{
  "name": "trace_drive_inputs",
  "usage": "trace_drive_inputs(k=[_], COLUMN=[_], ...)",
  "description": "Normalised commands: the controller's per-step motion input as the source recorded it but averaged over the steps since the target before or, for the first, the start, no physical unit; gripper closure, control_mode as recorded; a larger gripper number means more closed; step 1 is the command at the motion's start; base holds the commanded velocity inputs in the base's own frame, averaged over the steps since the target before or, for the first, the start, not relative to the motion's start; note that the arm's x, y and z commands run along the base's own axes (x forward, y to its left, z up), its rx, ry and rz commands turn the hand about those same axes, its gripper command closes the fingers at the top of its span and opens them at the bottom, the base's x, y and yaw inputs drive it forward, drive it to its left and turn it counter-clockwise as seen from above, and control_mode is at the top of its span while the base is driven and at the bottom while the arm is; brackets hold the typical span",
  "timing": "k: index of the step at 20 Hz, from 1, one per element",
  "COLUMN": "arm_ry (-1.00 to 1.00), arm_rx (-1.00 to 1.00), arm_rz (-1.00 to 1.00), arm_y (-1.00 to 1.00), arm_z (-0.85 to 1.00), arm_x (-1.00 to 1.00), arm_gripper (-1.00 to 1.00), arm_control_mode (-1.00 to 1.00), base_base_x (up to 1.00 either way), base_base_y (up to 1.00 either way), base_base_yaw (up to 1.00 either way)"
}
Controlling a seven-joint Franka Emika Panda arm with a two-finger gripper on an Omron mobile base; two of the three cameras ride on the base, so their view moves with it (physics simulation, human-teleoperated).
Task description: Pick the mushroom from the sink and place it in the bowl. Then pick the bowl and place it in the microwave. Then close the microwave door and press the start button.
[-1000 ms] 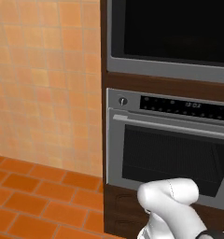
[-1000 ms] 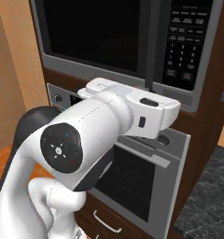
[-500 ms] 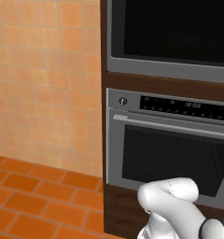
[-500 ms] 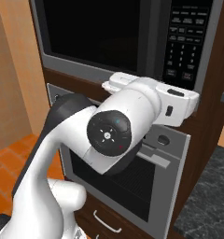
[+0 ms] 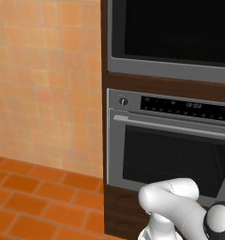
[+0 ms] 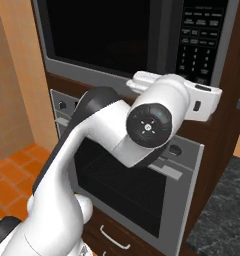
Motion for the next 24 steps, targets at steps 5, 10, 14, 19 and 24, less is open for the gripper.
trace_drive_inputs(k=[5,10,14,19,24], arm_ry=[0.00,0.00,0.00,0.00,0.00], arm_rx=[0.00,0.00,0.00,0.00,0.01], arm_rz=[0.00,0.00,0.00,0.00,0.02], arm_y=[0.00,-0.01,0.00,-0.04,-0.22], arm_z=[0.00,-0.01,-0.29,-0.02,-0.05], arm_x=[0.27,0.28,0.05,0.36,0.58], arm_gripper=[1.00,1.00,1.00,1.00,1.00], arm_control_mode=[-1.00,-1.00,-1.00,-1.00,-1.00], base_base_x=[0.00,0.00,0.00,0.00,0.00], base_base_y=[0.00,0.00,0.00,0.00,0.00], base_base_yaw=[0.00,0.00,0.00,0.00,0.00])
